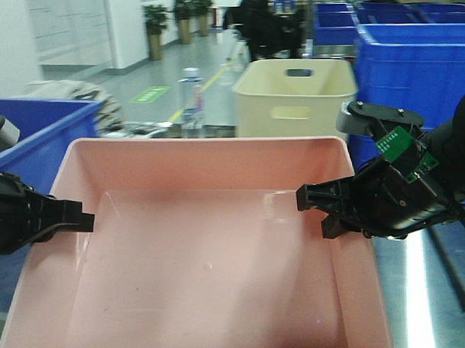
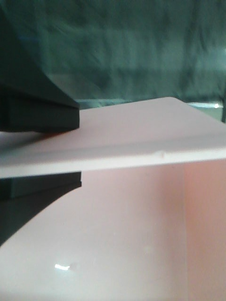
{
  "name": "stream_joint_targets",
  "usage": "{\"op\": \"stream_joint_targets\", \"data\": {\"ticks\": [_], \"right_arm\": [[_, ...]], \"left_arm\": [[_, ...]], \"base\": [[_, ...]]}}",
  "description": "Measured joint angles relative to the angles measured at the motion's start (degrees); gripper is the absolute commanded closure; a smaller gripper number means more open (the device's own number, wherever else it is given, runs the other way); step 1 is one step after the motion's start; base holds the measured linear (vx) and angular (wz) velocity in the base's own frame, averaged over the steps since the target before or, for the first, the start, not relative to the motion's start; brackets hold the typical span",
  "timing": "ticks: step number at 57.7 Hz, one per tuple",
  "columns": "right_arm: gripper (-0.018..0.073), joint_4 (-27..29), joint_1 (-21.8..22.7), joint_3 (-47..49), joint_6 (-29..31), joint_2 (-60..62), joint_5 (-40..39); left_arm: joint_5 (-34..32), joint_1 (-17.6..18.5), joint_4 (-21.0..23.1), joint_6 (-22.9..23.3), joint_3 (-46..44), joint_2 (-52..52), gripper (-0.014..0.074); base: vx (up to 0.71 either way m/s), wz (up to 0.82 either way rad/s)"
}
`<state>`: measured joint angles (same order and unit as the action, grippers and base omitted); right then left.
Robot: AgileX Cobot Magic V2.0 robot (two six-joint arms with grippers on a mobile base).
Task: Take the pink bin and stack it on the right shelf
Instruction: 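Hold the lifted pink bin with both grippers while the base drives to the shelf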
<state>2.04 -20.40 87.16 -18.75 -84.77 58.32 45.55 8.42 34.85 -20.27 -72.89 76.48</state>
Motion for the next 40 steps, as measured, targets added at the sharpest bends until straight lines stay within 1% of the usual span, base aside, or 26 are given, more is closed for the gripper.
{"op": "stream_joint_targets", "data": {"ticks": [10,21,32,40], "right_arm": [[0.0568,0.0,0.0,0.0,0.0,0.0,0.0],[0.0568,0.0,0.0,0.0,0.0,0.0,0.0],[0.0568,-0.1,0.0,0.0,0.0,0.0,0.0],[0.0568,-0.1,0.0,0.0,-0.1,0.0,0.0]], "left_arm": [[0.0,0.0,0.1,0.0,0.0,0.0,0.0596],[0.0,0.0,0.1,0.0,0.0,0.0,0.0596],[0.0,0.0,0.1,0.0,0.0,0.0,0.0596],[0.0,0.0,0.1,0.0,0.0,0.0,0.0596]], "base": [[0.29,-0.58],[0.25,-0.46],[0.21,-0.32],[0.16,-0.17]]}}
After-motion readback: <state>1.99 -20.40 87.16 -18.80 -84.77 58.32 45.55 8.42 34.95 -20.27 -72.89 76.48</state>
